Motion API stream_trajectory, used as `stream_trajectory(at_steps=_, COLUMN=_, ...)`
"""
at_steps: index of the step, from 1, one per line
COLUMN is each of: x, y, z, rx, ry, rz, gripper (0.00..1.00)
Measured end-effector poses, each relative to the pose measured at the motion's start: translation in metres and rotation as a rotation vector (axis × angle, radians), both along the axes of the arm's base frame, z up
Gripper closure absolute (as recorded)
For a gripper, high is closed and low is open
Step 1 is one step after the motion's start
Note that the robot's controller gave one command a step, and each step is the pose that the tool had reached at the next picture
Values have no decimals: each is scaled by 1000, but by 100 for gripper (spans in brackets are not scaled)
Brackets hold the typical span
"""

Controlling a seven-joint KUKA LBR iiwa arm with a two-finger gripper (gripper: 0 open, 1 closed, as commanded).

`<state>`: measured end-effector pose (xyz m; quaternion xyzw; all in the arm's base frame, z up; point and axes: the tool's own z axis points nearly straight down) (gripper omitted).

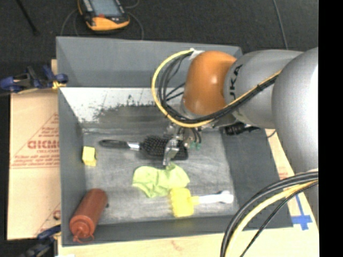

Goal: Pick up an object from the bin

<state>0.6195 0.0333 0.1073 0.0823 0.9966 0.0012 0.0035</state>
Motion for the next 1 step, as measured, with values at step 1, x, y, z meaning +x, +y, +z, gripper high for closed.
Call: stream_trajectory(at_steps=1, x=1, y=0, z=10, rx=-1, ry=0, rz=0, gripper=100)
